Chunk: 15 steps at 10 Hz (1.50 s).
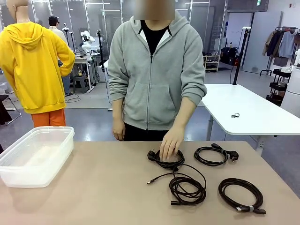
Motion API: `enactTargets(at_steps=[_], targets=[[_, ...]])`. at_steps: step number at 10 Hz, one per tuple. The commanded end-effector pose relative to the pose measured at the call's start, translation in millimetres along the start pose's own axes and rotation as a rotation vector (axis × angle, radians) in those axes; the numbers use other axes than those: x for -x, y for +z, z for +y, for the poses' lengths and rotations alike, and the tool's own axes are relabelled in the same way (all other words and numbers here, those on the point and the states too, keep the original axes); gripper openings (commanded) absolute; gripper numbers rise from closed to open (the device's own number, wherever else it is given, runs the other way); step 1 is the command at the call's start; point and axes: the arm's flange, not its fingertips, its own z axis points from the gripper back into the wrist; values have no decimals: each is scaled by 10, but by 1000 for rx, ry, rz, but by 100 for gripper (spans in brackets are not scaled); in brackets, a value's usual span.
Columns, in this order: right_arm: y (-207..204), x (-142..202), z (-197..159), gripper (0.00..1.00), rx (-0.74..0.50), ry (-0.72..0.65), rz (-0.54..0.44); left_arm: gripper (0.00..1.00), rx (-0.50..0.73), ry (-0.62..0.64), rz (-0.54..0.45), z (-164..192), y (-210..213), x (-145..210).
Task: Organize and store the cables.
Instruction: Place the Power Cable into the Organizing box.
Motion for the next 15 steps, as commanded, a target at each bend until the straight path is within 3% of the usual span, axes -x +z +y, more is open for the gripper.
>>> enactTargets(at_steps=[1,15], targets=[[5,4,-6,100,-9,15,-6,100,7,-13,-5,-10,2,-7],[5,4,-6,100,-9,15,-6,100,7,-13,-5,-10,2,-7]])
